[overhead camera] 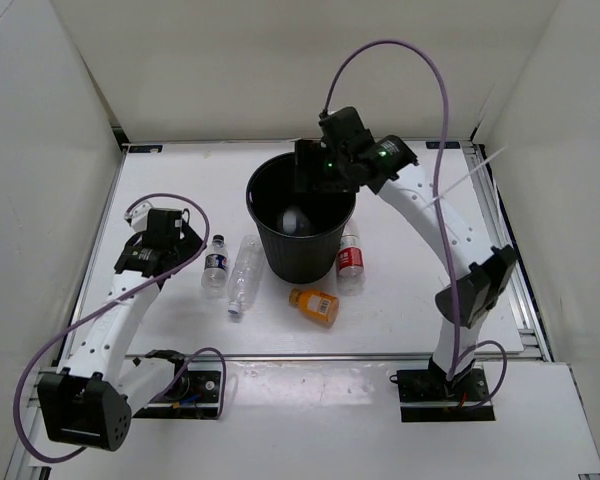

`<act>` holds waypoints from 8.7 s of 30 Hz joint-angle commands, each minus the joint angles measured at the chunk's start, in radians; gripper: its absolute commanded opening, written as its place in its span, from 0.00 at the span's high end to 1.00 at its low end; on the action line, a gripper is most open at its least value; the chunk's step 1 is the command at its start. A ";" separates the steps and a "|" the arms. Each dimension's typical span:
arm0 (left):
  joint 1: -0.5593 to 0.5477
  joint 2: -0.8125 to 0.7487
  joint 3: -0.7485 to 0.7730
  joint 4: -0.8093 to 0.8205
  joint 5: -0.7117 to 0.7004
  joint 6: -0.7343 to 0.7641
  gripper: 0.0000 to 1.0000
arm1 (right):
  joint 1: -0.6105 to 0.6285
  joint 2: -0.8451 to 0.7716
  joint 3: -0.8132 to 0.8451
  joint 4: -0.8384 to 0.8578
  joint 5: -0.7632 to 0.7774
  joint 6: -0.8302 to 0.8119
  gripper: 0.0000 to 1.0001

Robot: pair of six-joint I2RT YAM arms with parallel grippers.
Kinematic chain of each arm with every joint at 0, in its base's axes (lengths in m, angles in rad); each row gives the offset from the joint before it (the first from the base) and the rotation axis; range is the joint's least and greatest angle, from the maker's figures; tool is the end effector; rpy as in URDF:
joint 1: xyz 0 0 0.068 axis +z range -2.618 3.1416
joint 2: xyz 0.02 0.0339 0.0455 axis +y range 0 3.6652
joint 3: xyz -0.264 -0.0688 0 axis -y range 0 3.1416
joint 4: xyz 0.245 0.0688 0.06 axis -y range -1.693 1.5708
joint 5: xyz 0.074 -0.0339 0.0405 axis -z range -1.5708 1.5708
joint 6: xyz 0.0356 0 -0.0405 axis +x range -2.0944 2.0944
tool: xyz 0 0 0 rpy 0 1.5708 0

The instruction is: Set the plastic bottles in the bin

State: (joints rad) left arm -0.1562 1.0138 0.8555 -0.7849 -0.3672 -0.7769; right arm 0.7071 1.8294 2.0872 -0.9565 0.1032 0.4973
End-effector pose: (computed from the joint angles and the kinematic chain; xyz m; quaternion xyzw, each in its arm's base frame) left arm 0.1944 -0.0177 0.2714 -0.3393 0.8733 0.0186 0.3492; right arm 0.3011 0.2524 0.4188 -0.0731 0.9025 0.2004 0.3741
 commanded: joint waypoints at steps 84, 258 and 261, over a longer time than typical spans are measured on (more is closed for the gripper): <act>-0.396 0.017 0.305 -0.221 -0.263 -0.131 0.00 | -0.411 0.033 -0.731 0.208 -0.265 0.072 0.53; -0.539 -0.426 -0.092 -0.077 -0.400 0.014 0.00 | 0.264 -1.050 -1.140 0.472 -0.100 -0.241 0.66; -0.539 -0.403 -0.102 -0.053 -0.400 0.014 0.00 | 0.264 -0.937 -0.970 0.472 -0.059 -0.298 0.66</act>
State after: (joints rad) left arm -0.6914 0.5915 0.7654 -0.9043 -0.7494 -0.7509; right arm 0.9646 0.8196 0.9649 -0.4351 -0.0280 0.2729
